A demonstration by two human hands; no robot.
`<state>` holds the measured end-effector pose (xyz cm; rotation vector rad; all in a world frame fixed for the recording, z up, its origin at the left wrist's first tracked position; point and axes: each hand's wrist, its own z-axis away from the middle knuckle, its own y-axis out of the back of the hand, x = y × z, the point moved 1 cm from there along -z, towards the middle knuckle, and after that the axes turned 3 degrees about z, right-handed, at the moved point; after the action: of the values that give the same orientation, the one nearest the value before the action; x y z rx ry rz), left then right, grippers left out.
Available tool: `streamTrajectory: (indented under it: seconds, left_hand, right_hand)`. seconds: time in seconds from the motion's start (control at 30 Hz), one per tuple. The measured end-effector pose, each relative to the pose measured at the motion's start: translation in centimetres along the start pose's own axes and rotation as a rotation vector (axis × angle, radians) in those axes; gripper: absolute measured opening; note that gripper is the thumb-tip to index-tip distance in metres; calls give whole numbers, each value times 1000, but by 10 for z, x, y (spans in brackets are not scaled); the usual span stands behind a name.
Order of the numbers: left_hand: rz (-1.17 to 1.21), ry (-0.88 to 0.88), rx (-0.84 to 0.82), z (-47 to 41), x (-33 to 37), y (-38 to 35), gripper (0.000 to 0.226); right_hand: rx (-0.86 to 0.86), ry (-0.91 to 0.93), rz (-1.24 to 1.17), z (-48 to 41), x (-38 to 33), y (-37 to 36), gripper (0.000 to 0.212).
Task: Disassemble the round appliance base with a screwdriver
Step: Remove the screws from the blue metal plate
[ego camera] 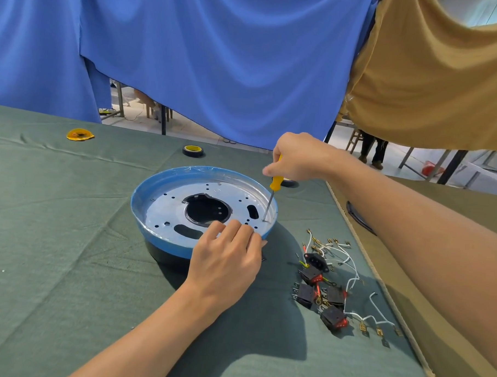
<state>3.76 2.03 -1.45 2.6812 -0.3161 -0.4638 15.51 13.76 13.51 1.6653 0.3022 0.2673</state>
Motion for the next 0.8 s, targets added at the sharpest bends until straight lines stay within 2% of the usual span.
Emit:
streamTrajectory:
  seconds: [0.03,0.1,0.27,0.33,0.43,0.5,0.57,0.63,0.73,0.8]
  left_hand:
    - [1,0,-1,0,0,0,33]
    - [5,1,0,0,0,0,33]
    - [15,4,-2,1,0,0,33]
    - [16,6,3,1,0,0,33]
    - [18,12,11,1,0,1,33]
    - [23,14,12,1,0,1,33]
    - [25,11,6,2,0,1,33]
    - [27,10,3,2,0,1,33]
    - [30,6,-9,3,0,2,32]
    - [31,5,-15,3,0,2,32]
  right_hand:
    - [-10,6,-9,0,-1,0,30]
    - [-46,15,-26,0,-2,1,30]
    - [-40,9,62,-1,-4,3,56]
    - [-34,35,36,0,-5,4,46]
    - [-75,64,-2,2,-6,6,13]
    - [-106,51,1,1,-7,6,22]
    - [-64,23,55,0,-6,4,49]
    - [2,1,49,1,-5,3,56]
    - [-19,20,-13,2,-5,2,29]
    - [-55,25,-29,3,-5,3,22]
